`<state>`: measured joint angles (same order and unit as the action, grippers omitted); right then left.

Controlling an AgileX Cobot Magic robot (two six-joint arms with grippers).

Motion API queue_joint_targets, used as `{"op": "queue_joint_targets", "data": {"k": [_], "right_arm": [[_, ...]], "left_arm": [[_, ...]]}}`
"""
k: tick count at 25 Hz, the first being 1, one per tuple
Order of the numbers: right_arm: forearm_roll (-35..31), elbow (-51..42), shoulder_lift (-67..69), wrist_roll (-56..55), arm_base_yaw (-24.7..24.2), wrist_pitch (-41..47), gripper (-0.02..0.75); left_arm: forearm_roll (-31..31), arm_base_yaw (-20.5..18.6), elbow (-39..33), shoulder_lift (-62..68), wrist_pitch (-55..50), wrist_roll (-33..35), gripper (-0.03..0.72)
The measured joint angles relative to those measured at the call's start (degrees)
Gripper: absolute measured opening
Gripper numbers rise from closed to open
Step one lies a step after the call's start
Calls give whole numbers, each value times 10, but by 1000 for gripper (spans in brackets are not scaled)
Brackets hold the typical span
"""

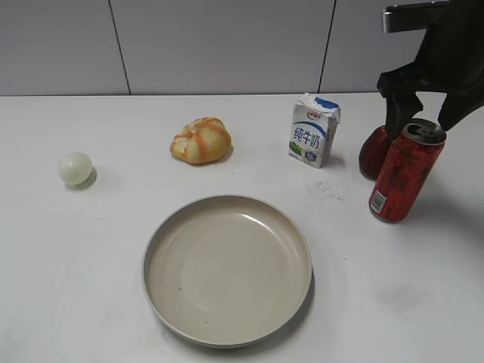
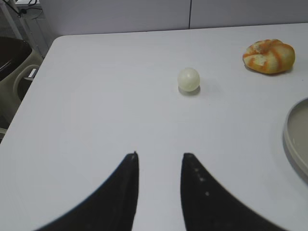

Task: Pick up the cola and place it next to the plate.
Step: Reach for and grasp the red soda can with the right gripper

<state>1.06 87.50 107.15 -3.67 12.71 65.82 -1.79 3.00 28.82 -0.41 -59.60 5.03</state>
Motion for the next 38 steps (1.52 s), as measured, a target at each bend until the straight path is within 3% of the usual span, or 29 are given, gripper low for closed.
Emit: {"op": "queue_joint_targets", "data": {"k": [11,38], "right_arm": [[-21,65,10,0,0,33,645],[-7,37,24,0,0,36,633]], "left_arm": [[0,0,0,0,0,0,237],[0,0,0,0,0,0,237]]}}
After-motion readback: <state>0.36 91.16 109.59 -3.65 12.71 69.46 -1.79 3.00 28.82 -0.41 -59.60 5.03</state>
